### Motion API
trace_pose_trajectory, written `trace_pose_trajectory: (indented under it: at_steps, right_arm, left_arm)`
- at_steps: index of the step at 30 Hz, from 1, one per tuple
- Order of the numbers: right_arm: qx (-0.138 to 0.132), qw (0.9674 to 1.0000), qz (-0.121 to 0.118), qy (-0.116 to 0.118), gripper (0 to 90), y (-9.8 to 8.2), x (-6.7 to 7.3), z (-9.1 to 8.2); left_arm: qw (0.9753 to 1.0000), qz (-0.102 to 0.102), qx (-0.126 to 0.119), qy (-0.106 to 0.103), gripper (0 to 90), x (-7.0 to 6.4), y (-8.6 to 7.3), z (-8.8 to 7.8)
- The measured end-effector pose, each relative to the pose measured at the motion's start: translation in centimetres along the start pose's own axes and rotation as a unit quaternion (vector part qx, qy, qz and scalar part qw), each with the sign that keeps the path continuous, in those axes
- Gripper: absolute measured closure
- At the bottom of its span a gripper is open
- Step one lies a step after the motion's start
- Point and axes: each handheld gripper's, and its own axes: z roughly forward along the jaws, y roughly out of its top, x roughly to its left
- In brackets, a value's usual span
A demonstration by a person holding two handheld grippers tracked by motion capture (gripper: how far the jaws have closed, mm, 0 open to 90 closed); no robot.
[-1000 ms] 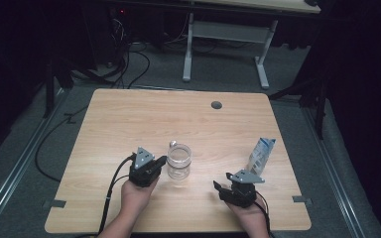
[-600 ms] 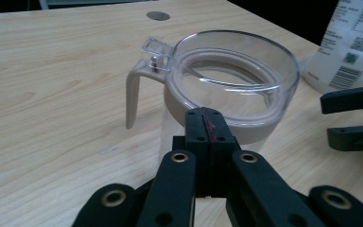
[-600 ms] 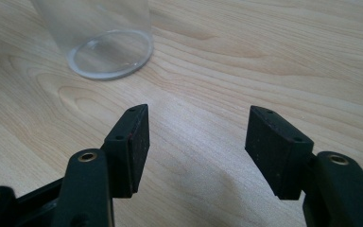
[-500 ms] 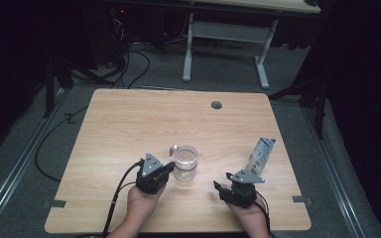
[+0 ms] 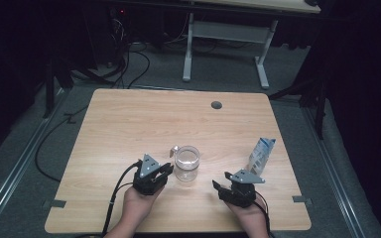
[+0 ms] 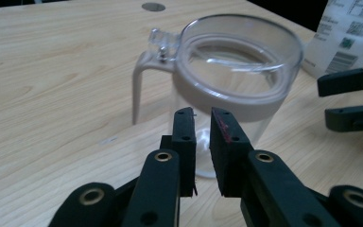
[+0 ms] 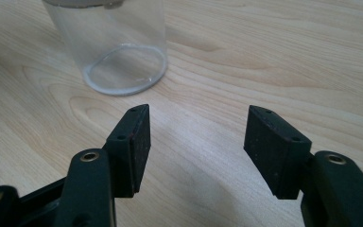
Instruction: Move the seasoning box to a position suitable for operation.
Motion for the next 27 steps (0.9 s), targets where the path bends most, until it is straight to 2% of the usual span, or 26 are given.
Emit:
trace_pose_trajectory:
  at_steps: [1, 4, 5, 6, 9, 10, 11, 14, 15, 20, 22, 24, 27]
  right_arm:
    - [0.000, 1.0000, 0.000, 0.000, 41.8, 0.0, 0.0, 0.0]
    - [-0.005, 1.0000, -0.005, -0.004, 45.4, 0.6, 0.1, 0.3]
    - [-0.005, 1.0000, -0.005, -0.004, 45.4, 0.6, 0.1, 0.3]
    - [-0.010, 0.9999, -0.002, -0.010, 47.6, 1.2, 0.0, 0.4]
    - [-0.014, 0.9998, 0.003, -0.017, 50.5, 1.8, -0.3, 0.5]
    - [-0.015, 0.9996, 0.004, -0.023, 53.0, 2.4, -0.5, 0.8]
    - [-0.013, 0.9995, 0.002, -0.028, 53.5, 2.7, -0.5, 0.9]
    - [-0.017, 0.9993, 0.009, -0.033, 55.2, 3.5, -0.8, 1.1]
    - [-0.025, 0.9989, 0.012, -0.038, 55.7, 4.4, -0.9, 1.3]
    - [-0.037, 0.9984, 0.007, -0.042, 57.7, 5.6, -1.1, 1.7]
    - [-0.042, 0.9983, 0.009, -0.039, 59.0, 5.6, -1.1, 1.7]
    - [-0.037, 0.9988, 0.000, -0.032, 59.2, 5.7, -1.0, 1.8]
    - [-0.036, 0.9989, -0.004, -0.032, 61.7, 5.4, -0.8, 1.6]
  left_arm:
    - [1.0000, 0.000, 0.000, 0.000, 78.9, 0.0, 0.0, 0.0]
    - [0.9998, 0.006, 0.017, 0.013, 77.0, 1.1, -0.5, -0.1]
    - [0.9998, 0.006, 0.017, 0.013, 77.6, 1.1, -0.5, -0.1]
    - [0.9996, 0.014, 0.018, 0.015, 77.9, 1.6, -0.6, -0.1]
    - [0.9996, 0.015, 0.015, 0.020, 75.6, 2.0, -0.8, -0.2]
    - [0.9998, 0.002, 0.021, 0.005, 73.9, 2.5, -0.7, -0.2]
    - [0.9998, -0.002, 0.022, 0.000, 72.5, 2.7, -0.7, -0.2]
    - [0.9998, -0.001, 0.021, -0.001, 69.2, 2.8, -0.5, -0.4]
    - [0.9998, 0.000, 0.018, -0.003, 69.0, 2.8, -0.3, -0.5]
    - [0.9999, -0.004, 0.000, 0.011, 69.0, 3.0, 0.5, -0.5]
    - [0.9999, -0.008, -0.001, 0.011, 67.0, 3.1, 0.7, -0.5]
    - [0.9997, -0.019, -0.006, 0.014, 67.3, 3.3, 1.3, -0.3]
    - [0.9998, -0.017, -0.001, 0.011, 68.2, 3.4, 1.9, 0.1]
